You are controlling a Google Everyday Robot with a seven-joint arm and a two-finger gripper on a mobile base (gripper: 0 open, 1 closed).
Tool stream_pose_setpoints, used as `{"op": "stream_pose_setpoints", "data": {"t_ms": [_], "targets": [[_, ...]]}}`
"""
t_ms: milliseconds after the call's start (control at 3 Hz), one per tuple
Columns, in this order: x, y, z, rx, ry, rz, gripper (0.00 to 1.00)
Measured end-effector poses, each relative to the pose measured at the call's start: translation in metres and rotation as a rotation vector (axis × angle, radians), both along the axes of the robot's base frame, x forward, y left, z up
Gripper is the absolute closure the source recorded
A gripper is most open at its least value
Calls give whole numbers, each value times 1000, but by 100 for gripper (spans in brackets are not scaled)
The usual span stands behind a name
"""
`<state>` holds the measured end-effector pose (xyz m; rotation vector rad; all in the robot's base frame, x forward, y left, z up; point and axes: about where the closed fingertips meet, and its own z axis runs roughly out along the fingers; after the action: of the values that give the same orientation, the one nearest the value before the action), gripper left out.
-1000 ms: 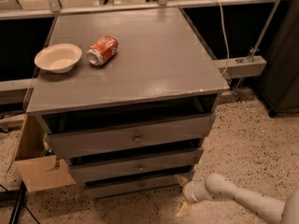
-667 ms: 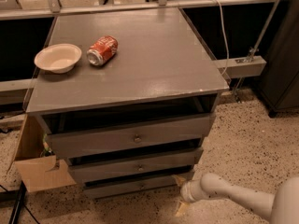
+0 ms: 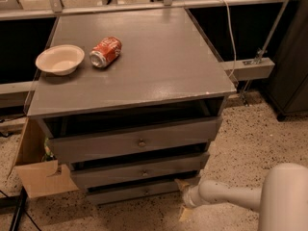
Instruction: Open bottom drawer
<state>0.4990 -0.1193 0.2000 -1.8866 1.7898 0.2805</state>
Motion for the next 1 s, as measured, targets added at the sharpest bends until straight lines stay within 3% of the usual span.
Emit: {"op": "stream_pose_setpoints", "data": {"t_ms": [1000], "targets": [[10,3,-6,29,-95,51,0]]}}
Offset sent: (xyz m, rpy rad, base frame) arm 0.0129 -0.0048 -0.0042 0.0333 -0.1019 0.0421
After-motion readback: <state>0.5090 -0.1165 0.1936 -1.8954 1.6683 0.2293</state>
